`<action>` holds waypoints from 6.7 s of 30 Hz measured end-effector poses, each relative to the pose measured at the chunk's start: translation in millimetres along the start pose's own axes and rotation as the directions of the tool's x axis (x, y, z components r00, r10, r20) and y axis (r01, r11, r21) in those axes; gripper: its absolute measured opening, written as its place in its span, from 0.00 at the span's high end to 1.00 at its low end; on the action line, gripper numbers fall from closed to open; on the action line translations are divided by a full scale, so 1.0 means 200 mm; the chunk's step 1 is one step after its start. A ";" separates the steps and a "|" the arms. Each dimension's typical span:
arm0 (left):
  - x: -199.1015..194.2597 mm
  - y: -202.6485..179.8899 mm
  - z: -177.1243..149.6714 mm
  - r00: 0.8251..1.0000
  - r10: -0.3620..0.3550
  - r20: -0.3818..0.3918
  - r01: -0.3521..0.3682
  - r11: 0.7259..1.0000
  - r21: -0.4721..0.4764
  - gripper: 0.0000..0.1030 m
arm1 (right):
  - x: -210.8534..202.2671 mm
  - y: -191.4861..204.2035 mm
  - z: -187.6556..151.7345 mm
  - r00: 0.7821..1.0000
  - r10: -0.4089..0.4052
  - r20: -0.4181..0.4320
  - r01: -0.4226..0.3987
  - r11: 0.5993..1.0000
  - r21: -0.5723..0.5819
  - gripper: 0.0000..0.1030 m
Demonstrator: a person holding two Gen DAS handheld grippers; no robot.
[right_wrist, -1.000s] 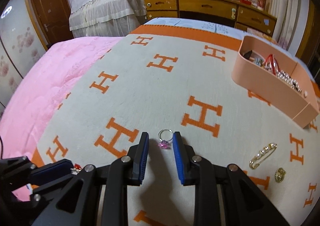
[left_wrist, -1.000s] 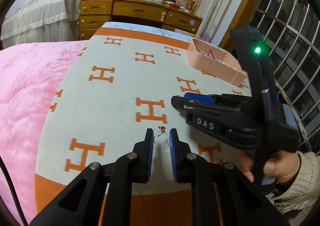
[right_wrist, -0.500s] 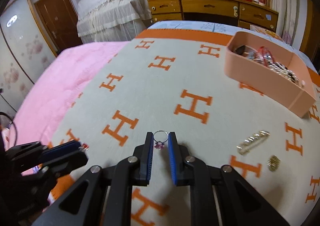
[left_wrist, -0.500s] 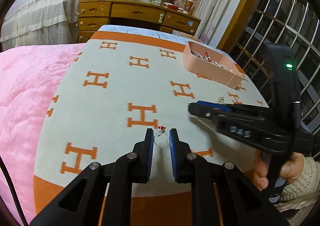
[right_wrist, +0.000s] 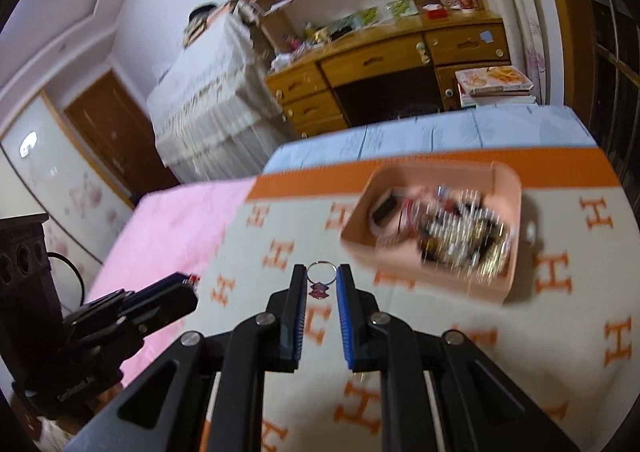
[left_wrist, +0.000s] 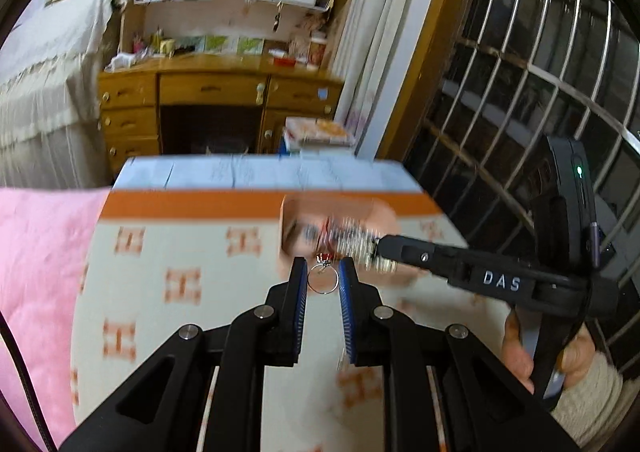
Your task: Organize jewelry
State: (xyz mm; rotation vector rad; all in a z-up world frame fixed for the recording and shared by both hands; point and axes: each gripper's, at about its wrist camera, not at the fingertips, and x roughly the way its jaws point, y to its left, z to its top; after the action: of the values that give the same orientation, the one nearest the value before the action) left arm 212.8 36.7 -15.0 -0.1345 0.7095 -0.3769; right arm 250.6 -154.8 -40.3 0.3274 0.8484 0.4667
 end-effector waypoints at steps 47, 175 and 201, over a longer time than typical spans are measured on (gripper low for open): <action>-0.02 -0.17 -0.12 0.989 0.144 0.023 -0.144 0.989 -0.030 0.33 | -0.26 -0.13 -0.20 1.000 0.028 0.010 -0.027 0.997 -0.067 0.74; 0.49 0.03 0.19 0.985 0.052 -0.164 -0.062 0.997 -0.054 0.20 | 0.07 -0.34 0.26 0.956 -0.291 -0.045 0.291 0.957 -0.001 0.80; -0.51 -0.34 -0.45 0.910 0.415 0.006 -0.415 0.910 -0.003 0.01 | -0.63 0.24 -0.55 0.945 -0.299 0.133 0.312 0.946 -0.085 0.42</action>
State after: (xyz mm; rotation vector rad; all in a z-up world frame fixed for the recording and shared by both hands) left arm 63.1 13.8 -3.9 0.0160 0.7116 0.0337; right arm 80.8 -168.7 -7.1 0.1202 0.7398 0.1981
